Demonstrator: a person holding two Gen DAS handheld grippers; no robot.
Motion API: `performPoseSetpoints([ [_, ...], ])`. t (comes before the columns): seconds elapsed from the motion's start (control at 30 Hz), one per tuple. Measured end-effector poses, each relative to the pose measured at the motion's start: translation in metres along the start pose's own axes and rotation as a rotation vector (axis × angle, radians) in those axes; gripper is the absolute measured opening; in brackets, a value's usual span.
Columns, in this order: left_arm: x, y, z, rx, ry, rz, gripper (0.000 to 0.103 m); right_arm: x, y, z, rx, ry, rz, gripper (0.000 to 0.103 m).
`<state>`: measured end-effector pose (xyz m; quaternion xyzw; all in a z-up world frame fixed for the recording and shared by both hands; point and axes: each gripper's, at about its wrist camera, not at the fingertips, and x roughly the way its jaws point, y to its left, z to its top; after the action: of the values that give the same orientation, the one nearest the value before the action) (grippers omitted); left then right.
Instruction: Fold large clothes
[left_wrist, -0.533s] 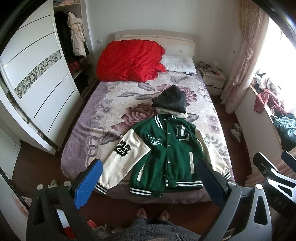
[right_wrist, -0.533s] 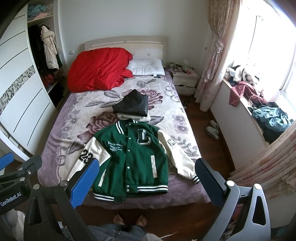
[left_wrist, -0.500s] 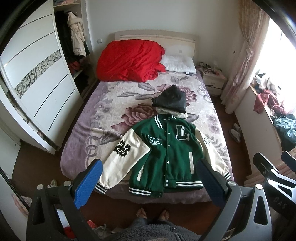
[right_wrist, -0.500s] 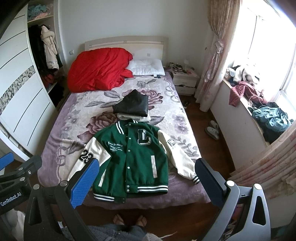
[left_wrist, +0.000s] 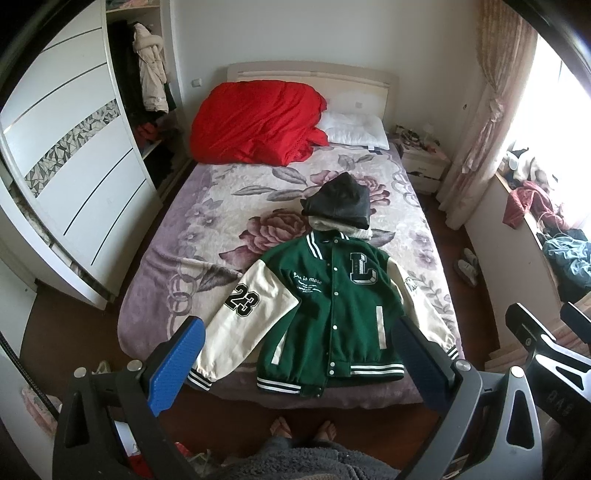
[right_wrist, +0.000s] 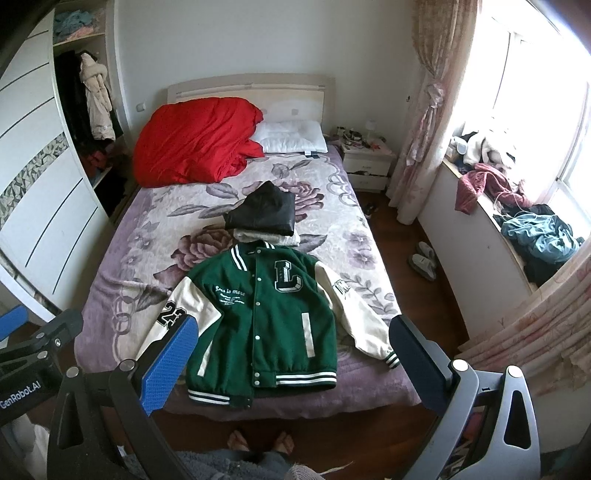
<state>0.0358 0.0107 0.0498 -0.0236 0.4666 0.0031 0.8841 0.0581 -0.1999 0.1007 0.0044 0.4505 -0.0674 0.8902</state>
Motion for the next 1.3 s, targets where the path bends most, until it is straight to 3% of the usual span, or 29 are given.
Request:
performPoseSetpoints([
  [0.07, 0.006, 0.001, 0.006, 0.006, 0.001, -0.006, 0.103, -0.001, 0.002, 0.010, 0.008, -0.002, -0.002, 0.103],
  [0.2, 0.031, 0.001, 0.016, 0.010, -0.082, 0.019, 0.103, 0.009, 0.003, 0.015, 0.040, 0.007, -0.005, 0.103],
  [0.37, 0.103, -0.004, 0.013, 0.041, -0.144, 0.085, 0.103, 0.082, -0.011, 0.001, 0.088, 0.050, 0.024, 0.103],
  [0.53, 0.196, -0.017, -0.002, 0.061, -0.058, 0.082, 0.103, 0.185, -0.067, -0.037, 0.296, 0.185, -0.019, 0.103],
  [0.63, 0.254, -0.040, -0.019, 0.093, 0.031, 0.093, 0.103, 0.253, -0.116, -0.095, 0.464, 0.284, -0.043, 0.099],
  [0.7, 0.295, -0.060, -0.034, 0.098, 0.078, 0.097, 0.103, 0.301, -0.153, -0.127, 0.565, 0.345, -0.052, 0.078],
  [0.77, 0.324, -0.080, -0.050, 0.112, 0.115, 0.102, 0.103, 0.347, -0.191, -0.166, 0.665, 0.389, -0.052, 0.073],
  [1.03, 0.476, -0.190, -0.098, 0.128, 0.262, 0.063, 0.103, 0.551, -0.346, -0.319, 1.123, 0.458, -0.060, 0.080],
  [1.17, 0.547, -0.246, -0.119, 0.190, 0.316, 0.077, 0.103, 0.631, -0.386, -0.367, 1.308, 0.425, -0.020, 0.083],
  [1.27, 0.575, -0.276, -0.122, 0.237, 0.315, 0.080, 0.103, 0.682, -0.400, -0.392, 1.492, 0.401, 0.075, 0.085],
  [1.3, 0.582, -0.286, -0.121, 0.256, 0.306, 0.085, 0.103, 0.691, -0.402, -0.394, 1.529, 0.392, 0.066, 0.085],
])
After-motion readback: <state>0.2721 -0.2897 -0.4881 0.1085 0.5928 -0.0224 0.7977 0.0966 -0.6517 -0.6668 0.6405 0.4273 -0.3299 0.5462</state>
